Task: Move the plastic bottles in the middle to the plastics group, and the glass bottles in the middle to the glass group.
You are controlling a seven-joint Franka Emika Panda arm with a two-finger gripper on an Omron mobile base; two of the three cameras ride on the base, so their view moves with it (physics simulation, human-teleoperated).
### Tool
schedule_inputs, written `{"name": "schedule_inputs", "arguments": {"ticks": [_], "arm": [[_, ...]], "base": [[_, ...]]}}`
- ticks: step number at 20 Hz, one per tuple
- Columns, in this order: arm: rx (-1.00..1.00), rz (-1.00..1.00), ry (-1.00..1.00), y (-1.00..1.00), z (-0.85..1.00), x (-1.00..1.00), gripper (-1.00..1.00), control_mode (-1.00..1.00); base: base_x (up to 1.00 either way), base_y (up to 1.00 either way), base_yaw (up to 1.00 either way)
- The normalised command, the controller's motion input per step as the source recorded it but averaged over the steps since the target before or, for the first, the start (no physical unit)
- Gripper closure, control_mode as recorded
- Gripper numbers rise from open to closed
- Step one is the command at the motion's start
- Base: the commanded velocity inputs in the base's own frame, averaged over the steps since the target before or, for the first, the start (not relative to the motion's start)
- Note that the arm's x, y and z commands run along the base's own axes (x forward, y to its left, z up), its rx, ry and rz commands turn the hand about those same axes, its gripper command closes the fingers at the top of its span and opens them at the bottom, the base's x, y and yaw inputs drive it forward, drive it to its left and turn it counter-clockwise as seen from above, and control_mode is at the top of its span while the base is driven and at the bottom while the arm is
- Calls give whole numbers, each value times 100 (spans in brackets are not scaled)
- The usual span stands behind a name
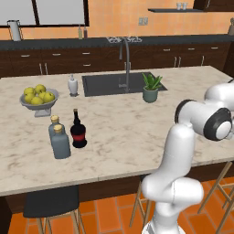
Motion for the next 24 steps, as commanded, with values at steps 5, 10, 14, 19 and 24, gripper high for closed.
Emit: {"name": "schedule_inputs", "arguments": {"ticks": [5, 10, 14, 19, 24], "arm": [[-3, 0, 0, 1, -10, 6, 100, -100], [-10, 0, 0, 7, -41, 25, 100, -100], [-13, -2, 2, 12, -51, 5, 100, -100], [-13, -2, 1, 10, -39, 0, 100, -100], [-10, 0, -4, 5, -23, 2, 100, -100]], "base": [[0, 0, 0], [0, 0, 0], [0, 0, 0], [0, 0, 0], [0, 0, 0]]}}
